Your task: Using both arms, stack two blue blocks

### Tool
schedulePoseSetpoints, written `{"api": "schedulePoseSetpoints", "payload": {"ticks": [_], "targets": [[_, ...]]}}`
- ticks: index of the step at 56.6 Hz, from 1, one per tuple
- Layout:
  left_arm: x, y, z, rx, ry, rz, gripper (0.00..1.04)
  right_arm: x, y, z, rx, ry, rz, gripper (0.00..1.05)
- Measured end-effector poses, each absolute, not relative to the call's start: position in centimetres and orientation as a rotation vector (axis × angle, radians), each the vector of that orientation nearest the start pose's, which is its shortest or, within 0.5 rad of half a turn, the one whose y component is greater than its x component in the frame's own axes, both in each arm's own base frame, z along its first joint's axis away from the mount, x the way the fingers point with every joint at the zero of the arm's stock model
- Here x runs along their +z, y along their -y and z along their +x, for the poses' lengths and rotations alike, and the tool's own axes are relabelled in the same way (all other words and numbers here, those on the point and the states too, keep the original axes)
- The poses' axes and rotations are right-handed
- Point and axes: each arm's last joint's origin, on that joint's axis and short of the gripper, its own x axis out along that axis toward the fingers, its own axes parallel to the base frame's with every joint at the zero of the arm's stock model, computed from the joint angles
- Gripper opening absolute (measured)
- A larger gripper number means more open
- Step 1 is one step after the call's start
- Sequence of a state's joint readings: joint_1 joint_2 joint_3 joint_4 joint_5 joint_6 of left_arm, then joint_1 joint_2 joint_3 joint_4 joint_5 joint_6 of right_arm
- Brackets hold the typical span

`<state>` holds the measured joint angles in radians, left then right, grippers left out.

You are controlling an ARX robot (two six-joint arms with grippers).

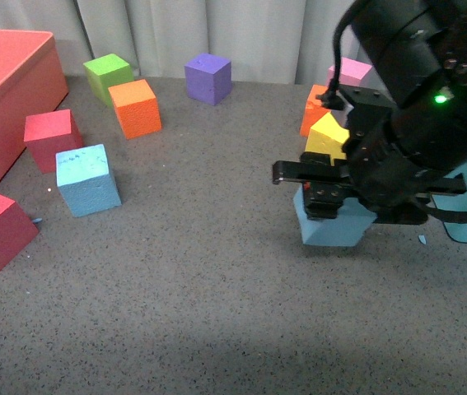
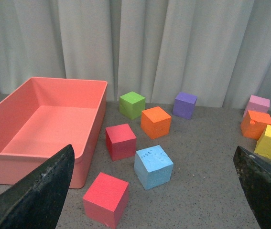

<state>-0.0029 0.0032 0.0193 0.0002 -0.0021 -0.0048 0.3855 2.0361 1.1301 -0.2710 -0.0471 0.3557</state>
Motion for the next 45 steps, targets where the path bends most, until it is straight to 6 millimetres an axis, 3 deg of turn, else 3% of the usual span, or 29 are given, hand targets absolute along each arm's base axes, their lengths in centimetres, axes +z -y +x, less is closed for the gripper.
{"api": "schedulePoseSetpoints", "payload": {"ticks": [26, 45], "targets": [[17.0, 0.0, 9.7, 0.0, 0.016, -0.005, 0.98, 8.1, -21.3, 38.7, 0.206, -1.251, 0.151, 0.43], [17.0, 0.0, 9.7, 0.0, 0.016, -0.005, 0.98, 6.8, -22.3, 39.3, 0.212, -1.272, 0.152, 0.43]]}}
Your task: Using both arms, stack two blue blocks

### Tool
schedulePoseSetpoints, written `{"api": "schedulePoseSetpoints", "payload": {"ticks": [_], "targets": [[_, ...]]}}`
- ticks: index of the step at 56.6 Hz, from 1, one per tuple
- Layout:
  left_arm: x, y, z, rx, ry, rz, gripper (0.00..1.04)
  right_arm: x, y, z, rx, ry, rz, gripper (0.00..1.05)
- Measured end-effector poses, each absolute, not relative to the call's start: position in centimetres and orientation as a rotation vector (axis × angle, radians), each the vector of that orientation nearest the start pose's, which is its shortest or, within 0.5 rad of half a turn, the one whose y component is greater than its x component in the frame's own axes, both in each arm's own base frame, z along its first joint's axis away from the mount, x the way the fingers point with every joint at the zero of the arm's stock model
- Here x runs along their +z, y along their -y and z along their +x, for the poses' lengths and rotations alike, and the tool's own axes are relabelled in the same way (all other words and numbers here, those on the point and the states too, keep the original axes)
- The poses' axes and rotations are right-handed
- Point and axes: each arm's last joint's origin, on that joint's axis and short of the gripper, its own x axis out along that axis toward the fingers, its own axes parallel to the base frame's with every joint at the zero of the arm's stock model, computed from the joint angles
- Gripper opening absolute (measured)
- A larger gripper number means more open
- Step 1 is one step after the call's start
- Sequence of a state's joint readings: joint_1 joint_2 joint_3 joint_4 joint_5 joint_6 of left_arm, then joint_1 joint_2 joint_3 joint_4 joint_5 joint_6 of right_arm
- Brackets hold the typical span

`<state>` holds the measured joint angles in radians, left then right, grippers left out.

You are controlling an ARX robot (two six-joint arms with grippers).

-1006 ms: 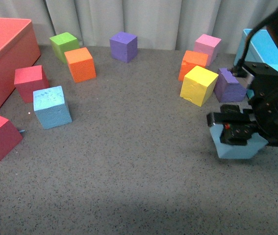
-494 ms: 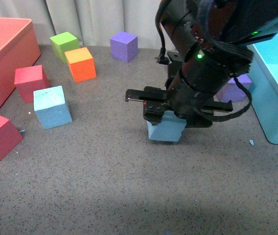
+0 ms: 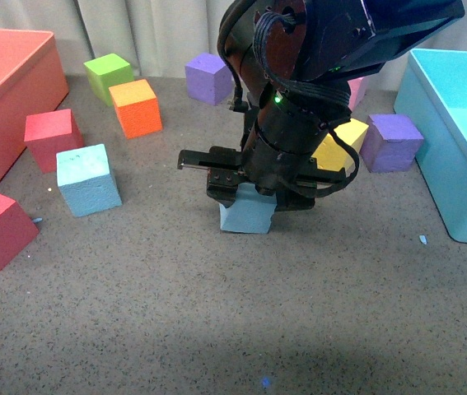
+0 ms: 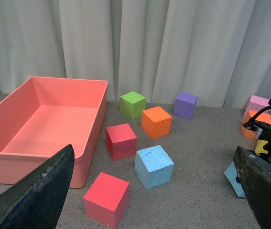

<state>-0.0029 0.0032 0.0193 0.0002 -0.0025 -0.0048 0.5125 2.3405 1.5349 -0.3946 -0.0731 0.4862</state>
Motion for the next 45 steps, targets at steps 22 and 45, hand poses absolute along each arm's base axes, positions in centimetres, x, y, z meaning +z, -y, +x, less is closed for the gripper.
{"api": "schedulePoseSetpoints", "payload": {"ticks": [22, 45], "targets": [[17.0, 0.0, 9.7, 0.0, 0.016, -0.005, 0.98, 8.0, -22.0, 38.7, 0.248, -1.222, 0.239, 0.97], [17.0, 0.0, 9.7, -0.001, 0.016, -0.005, 0.98, 10.5, -19.4, 37.0, 0.137, -0.69, 0.065, 0.81]]}}
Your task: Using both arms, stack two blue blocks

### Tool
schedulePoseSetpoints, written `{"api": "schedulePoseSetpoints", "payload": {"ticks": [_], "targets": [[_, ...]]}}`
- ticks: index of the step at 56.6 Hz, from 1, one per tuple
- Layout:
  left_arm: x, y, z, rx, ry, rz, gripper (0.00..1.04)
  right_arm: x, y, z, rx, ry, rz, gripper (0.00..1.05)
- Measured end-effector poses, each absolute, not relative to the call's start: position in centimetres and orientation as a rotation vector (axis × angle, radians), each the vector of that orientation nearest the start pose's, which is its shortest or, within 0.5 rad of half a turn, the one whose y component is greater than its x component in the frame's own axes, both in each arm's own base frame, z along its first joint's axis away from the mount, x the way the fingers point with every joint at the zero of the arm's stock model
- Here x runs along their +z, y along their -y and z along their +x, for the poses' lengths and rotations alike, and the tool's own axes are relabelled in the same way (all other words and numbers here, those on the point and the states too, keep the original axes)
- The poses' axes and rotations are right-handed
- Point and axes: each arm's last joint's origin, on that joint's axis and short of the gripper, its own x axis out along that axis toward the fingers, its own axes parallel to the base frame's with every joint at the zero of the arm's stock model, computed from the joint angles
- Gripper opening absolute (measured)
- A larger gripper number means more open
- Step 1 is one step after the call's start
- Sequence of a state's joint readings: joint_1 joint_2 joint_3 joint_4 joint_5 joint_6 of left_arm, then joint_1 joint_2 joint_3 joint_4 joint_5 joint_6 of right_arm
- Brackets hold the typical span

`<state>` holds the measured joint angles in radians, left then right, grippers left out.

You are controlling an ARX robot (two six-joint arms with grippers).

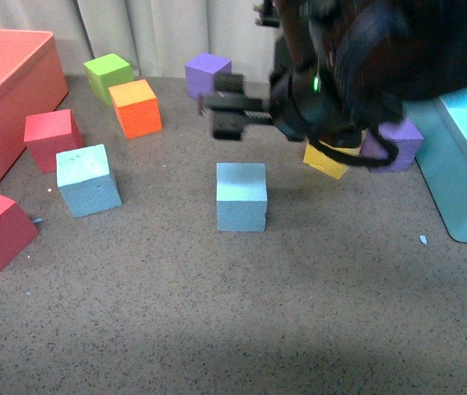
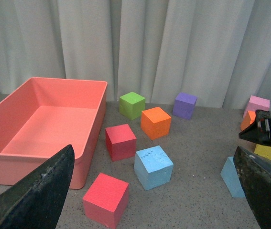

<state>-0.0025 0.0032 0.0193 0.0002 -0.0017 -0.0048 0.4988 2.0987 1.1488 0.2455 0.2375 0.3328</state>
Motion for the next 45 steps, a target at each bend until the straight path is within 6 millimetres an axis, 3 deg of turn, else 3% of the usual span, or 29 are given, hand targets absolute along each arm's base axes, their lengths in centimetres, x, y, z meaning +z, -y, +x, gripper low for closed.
{"api": "schedulePoseSetpoints", "payload": {"ticks": [4, 7, 12, 16, 23, 45], "targets": [[17.0, 0.0, 9.7, 0.001, 0.016, -0.005, 0.98, 8.8, -16.2, 34.2, 0.03, -0.467, -0.051, 0.67], [17.0, 0.0, 9.7, 0.001, 0.016, -0.005, 0.98, 9.4, -14.1, 32.7, 0.02, -0.326, -0.049, 0.58], [17.0, 0.0, 9.7, -0.001, 0.016, -0.005, 0.98, 14.2, -10.5, 30.1, 0.006, -0.003, 0.036, 0.39], [17.0, 0.0, 9.7, -0.001, 0.016, -0.004, 0.98, 15.5, -8.4, 28.2, -0.01, 0.044, 0.035, 0.24], [17.0, 0.0, 9.7, -0.002, 0.016, -0.005, 0.98, 14.3, -6.1, 24.9, 0.005, -0.026, -0.005, 0.0], [17.0, 0.0, 9.7, -0.001, 0.016, -0.005, 0.98, 16.1, -2.3, 19.1, 0.002, -0.016, -0.001, 0.01]]}}
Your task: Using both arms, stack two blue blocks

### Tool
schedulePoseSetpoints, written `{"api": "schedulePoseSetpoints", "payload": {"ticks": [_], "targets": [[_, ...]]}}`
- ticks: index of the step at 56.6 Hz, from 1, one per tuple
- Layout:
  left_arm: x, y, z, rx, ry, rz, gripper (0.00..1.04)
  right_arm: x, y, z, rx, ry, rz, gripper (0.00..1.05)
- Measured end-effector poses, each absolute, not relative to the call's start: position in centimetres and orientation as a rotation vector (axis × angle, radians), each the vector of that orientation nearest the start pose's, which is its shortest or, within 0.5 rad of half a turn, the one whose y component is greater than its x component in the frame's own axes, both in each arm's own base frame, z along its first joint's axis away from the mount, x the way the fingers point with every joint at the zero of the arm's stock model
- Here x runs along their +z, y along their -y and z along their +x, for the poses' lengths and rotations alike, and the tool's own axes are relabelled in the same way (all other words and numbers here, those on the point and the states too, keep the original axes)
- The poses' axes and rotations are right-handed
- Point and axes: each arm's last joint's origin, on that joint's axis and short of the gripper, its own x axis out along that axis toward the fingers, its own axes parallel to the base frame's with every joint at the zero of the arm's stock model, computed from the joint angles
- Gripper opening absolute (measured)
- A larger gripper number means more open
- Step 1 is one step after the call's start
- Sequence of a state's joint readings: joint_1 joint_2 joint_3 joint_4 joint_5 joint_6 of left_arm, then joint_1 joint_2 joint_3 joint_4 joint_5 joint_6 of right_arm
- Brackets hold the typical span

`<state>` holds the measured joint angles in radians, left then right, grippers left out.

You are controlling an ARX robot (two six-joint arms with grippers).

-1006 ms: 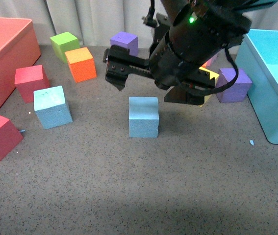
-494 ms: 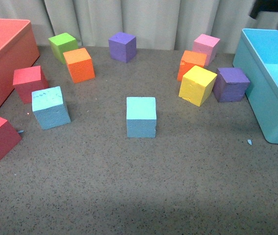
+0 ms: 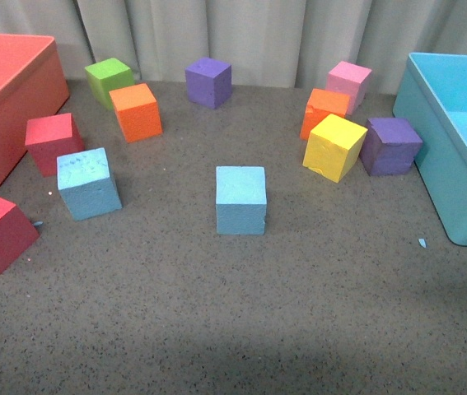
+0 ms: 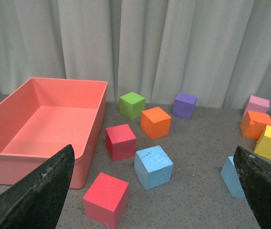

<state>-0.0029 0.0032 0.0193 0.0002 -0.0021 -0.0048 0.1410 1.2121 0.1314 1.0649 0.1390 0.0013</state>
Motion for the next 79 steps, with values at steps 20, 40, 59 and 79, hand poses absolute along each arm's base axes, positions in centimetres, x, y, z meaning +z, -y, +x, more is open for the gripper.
{"api": "schedulePoseSetpoints", "payload": {"ticks": [20, 40, 59, 79], "targets": [[17.0, 0.0, 9.7, 0.0, 0.016, -0.005, 0.98, 16.1, -0.4, 15.8, 0.02, -0.019, 0.001, 0.01], [17.0, 0.0, 9.7, 0.0, 0.016, -0.005, 0.98, 16.4, 0.0, 13.6, 0.0, -0.009, 0.002, 0.01], [17.0, 0.0, 9.7, 0.0, 0.016, -0.005, 0.98, 16.7, 0.0, 12.1, 0.0, 0.003, 0.002, 0.01], [17.0, 0.0, 9.7, 0.0, 0.016, -0.005, 0.98, 16.8, 0.0, 11.3, 0.0, 0.006, 0.002, 0.01]]}}
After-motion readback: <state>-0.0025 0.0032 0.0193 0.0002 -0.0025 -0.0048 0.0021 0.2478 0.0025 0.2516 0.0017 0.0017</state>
